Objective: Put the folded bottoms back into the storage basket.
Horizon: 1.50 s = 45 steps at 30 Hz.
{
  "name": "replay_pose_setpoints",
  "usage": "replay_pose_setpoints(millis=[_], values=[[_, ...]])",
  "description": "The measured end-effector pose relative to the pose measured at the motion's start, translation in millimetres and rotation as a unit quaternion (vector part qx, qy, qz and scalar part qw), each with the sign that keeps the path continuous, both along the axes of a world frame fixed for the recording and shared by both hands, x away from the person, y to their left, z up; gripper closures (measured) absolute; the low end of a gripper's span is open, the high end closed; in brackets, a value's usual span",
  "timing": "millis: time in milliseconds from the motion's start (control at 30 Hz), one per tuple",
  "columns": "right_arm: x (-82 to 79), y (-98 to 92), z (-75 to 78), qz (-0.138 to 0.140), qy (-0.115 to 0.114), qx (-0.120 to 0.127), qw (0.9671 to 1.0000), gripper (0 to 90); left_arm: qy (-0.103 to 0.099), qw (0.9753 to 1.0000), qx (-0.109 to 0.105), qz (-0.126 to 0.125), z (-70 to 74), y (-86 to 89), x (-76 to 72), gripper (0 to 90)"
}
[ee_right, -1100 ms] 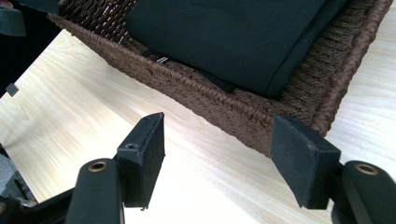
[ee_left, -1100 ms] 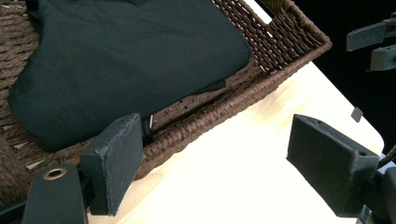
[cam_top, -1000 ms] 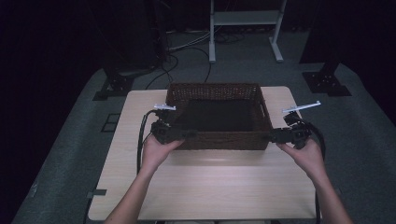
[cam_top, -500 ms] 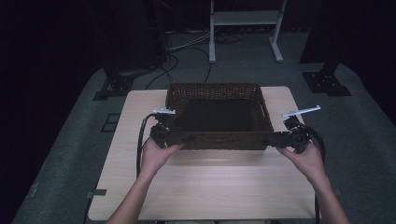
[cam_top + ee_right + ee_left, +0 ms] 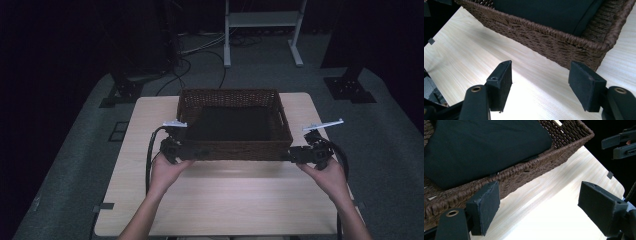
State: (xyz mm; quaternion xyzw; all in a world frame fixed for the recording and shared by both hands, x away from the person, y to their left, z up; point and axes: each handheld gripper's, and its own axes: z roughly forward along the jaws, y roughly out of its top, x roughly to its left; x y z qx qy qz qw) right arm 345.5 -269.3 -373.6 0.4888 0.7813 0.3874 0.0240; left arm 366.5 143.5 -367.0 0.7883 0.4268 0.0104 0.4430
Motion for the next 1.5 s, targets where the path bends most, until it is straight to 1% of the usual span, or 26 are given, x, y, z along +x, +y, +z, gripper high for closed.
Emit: replay_pose_setpoints(millis=[100, 167, 267, 300, 367, 400, 533, 600, 700, 767, 833, 967, 1033, 1167, 1367, 1500], values=[[-1.5, 0.0, -2.6, 0.001, 0.001, 0.001, 1.0, 34.0, -0.001, 1.0, 0.002, 0.0, -1.6, 1.6, -2.0, 15.7], [-3.2, 0.1, -5.3, 0.002, 0.003, 0.002, 1.0, 33.2, 0.0, 1.0, -0.003, 0.002, -3.1, 2.0, -3.7, 15.7], [-4.6, 0.2, -6.5, 0.002, 0.004, 0.003, 1.0, 32.3, -0.001, 1.0, -0.002, 0.0, -5.3, 2.7, -6.0, 15.7], [-6.3, 0.1, -7.3, 0.001, 0.002, 0.001, 1.0, 30.2, -0.001, 1.0, -0.003, 0.0, -5.9, 3.0, -6.9, 15.2], [-6.8, 0.1, -7.6, 0.002, 0.002, 0.002, 1.0, 30.1, -0.003, 1.0, -0.002, 0.001, -7.1, 3.4, -8.3, 14.8], [-7.5, 0.0, -7.9, 0.002, 0.001, 0.002, 1.0, 29.6, 0.0, 1.0, -0.004, 0.002, -7.5, 3.5, -9.2, 14.1], [-9.9, -0.2, -9.8, 0.002, -0.001, 0.005, 1.0, 27.9, 0.0, 1.0, -0.005, -0.001, -8.9, 4.6, -12.5, 13.5], [-10.4, 0.0, -10.7, 0.003, -0.002, 0.005, 1.0, 27.6, -0.006, 1.0, -0.002, -0.001, -9.7, 5.4, -14.4, 13.5], [-13.9, 0.3, -14.6, 0.004, -0.002, 0.005, 1.0, 26.0, -0.007, 1.0, -0.005, -0.003, -11.5, 6.3, -17.7, 12.5], [-14.4, 0.2, -15.4, 0.003, -0.001, 0.004, 1.0, 25.6, -0.003, 1.0, -0.009, -0.002, -13.3, 6.4, -19.9, 12.1], [-16.2, -0.3, -18.0, 0.003, -0.001, 0.004, 1.0, 24.6, -0.002, 0.9999, -0.011, -0.005, -15.7, 7.0, -21.8, 11.1], [-20.4, -1.9, -22.3, 0.001, -0.002, 0.006, 1.0, 24.2, -0.002, 0.9999, -0.013, -0.003, -20.6, 8.9, -26.5, 10.1], [-22.3, -3.1, -24.9, -0.001, 0.0, 0.007, 1.0, 23.7, -0.001, 1.0, -0.009, -0.003, -22.4, 9.4, -28.5, 9.0], [-26.4, -6.0, -29.7, -0.006, -0.001, 0.008, 1.0, 23.2, -0.006, 0.9999, -0.009, -0.001, -24.8, 12.0, -32.0, 7.9], [-29.1, -7.2, -32.7, -0.007, 0.001, 0.01, 0.9999, 23.1, -0.01, 0.9999, -0.014, 0.003, -30.0, 15.4, -38.2, 7.3], [-29.9, -6.6, -34.1, -0.006, 0.0, 0.012, 0.9999, 22.8, -0.012, 0.9999, -0.01, 0.002, -32.7, 15.9, -41.6, 6.4]])
